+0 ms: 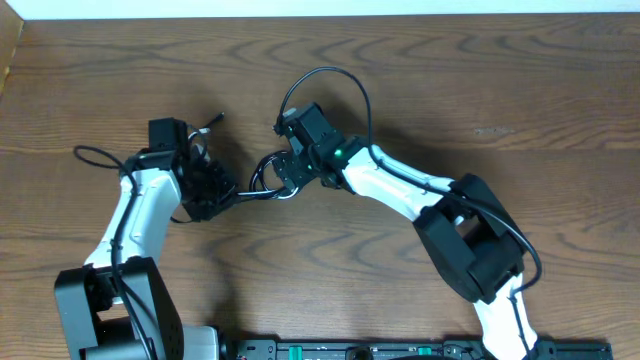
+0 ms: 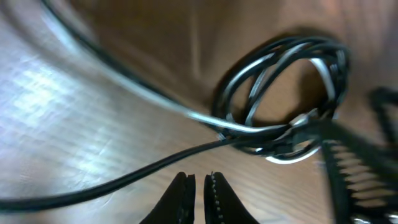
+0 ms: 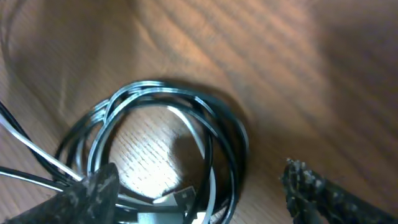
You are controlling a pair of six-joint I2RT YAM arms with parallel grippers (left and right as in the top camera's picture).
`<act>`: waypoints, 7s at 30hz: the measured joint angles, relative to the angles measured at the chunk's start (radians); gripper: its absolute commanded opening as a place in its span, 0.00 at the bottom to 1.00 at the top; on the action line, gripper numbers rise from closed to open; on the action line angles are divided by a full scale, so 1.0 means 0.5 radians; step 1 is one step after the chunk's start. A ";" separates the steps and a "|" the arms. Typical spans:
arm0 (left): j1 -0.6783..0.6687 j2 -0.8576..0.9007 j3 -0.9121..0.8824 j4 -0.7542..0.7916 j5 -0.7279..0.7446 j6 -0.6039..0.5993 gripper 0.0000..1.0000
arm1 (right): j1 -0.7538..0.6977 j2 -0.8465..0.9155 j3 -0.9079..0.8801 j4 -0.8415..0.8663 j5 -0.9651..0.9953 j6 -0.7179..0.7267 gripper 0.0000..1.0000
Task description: Untangle cables
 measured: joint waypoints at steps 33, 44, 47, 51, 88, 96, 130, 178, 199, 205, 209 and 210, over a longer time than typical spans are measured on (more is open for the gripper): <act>-0.372 0.002 0.000 -0.026 -0.269 -0.711 0.26 | -0.030 0.046 -0.001 -0.198 -0.485 0.545 0.12; -0.445 0.002 0.000 -0.146 -0.332 -0.849 0.26 | -0.017 0.046 -0.001 -0.188 -0.438 0.506 0.06; -0.445 0.002 0.000 -0.183 -0.363 -0.856 0.26 | -0.016 0.046 -0.001 -0.189 -0.414 0.488 0.01; -0.445 0.002 0.000 -0.195 -0.381 -0.880 0.27 | -0.016 0.046 -0.001 -0.188 -0.392 0.484 0.01; -0.445 0.005 -0.169 0.030 -0.383 -1.683 0.36 | -0.007 0.046 -0.001 -0.189 -0.365 0.484 0.02; -0.537 0.085 -0.169 0.060 -0.396 -1.692 0.36 | -0.007 0.046 -0.001 -0.189 -0.363 0.484 0.02; -0.615 0.102 -0.178 0.072 -0.543 -1.306 0.08 | -0.004 0.046 -0.001 -0.197 -0.312 0.467 0.02; -0.360 0.105 -0.137 -0.161 -0.230 0.209 0.43 | -0.134 0.042 0.040 -0.198 0.288 -0.076 0.47; -0.360 0.105 -0.143 0.375 -0.104 -0.047 0.45 | -0.190 0.062 0.202 -0.423 -0.795 -0.074 0.47; -0.360 0.105 -0.221 0.566 -0.188 -0.118 0.45 | -0.140 0.072 0.201 -0.496 -0.663 -0.005 0.46; -0.360 0.105 -0.237 0.577 -0.323 -0.131 0.45 | -0.142 0.072 0.201 -0.527 -0.633 0.010 0.49; -0.360 0.105 -0.243 0.590 -0.340 -0.137 0.45 | -0.142 0.072 0.201 -0.526 -0.628 0.013 0.49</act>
